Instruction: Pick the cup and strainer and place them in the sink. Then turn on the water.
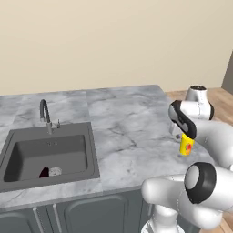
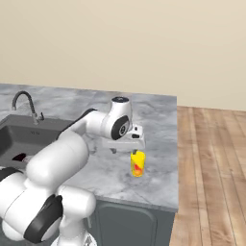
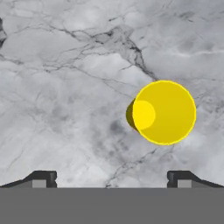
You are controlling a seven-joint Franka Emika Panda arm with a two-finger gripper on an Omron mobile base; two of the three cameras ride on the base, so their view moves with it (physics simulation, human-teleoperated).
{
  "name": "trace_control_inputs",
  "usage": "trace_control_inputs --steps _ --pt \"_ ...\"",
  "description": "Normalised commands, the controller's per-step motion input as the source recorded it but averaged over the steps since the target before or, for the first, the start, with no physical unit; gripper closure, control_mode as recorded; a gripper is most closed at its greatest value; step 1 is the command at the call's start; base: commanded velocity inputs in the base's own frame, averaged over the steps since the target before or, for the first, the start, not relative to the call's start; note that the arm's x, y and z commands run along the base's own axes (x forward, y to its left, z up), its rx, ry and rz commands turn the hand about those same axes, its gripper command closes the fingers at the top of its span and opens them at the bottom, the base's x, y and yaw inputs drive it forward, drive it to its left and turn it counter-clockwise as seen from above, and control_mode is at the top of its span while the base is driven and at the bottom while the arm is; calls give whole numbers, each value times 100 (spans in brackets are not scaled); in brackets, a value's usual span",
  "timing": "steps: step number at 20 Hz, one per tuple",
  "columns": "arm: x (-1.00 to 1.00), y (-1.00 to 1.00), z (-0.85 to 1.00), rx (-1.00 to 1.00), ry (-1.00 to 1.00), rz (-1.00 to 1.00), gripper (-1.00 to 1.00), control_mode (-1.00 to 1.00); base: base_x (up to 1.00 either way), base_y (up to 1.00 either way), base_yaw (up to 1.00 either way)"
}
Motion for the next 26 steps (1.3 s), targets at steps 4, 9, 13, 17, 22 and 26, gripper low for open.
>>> trace_control_inputs --steps 4,9,13,17,22,26 --pt "23 0 -23 0 2 0 -100 -100 0 0 0" --pt "18 0 -16 0 6 0 -100 -100 0 0 0" --pt "9 -1 -5 0 9 0 -100 -100 0 0 0" --pt "4 -6 0 0 8 0 -100 -100 0 0 0" --pt "12 -10 0 0 6 0 -100 -100 0 0 0" --pt "4 -8 -2 0 5 0 -100 -100 0 0 0"
